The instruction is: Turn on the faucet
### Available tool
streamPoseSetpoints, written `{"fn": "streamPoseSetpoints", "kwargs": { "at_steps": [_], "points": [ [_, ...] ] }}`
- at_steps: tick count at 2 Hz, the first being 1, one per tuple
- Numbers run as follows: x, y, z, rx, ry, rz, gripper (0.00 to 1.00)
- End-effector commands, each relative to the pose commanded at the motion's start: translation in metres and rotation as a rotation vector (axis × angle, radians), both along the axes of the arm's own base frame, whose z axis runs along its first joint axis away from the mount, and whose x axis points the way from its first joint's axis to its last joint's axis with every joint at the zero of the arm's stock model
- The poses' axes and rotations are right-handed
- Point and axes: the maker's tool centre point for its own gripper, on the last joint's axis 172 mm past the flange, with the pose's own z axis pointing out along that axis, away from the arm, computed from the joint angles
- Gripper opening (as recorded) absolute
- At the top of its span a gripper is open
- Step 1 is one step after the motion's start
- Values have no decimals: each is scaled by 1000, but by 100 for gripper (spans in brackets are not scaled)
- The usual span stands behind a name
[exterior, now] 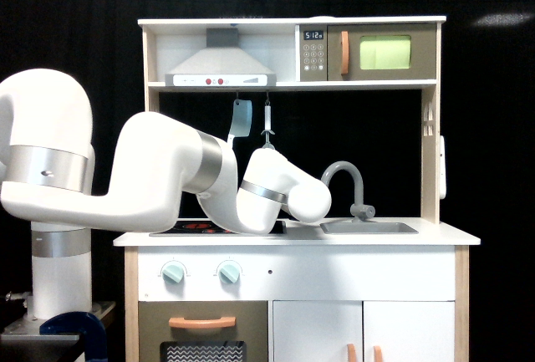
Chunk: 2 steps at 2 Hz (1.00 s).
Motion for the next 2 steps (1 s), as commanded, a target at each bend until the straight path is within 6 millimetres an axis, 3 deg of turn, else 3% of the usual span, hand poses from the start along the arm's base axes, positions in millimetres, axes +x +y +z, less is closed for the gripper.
{"fn": "streamPoseSetpoints", "kwargs": {
  "at_steps": [1,2],
  "points": [
    [25,24,-1,0,0,0,100],
    [54,9,-3,0,0,0,100]
  ]
}}
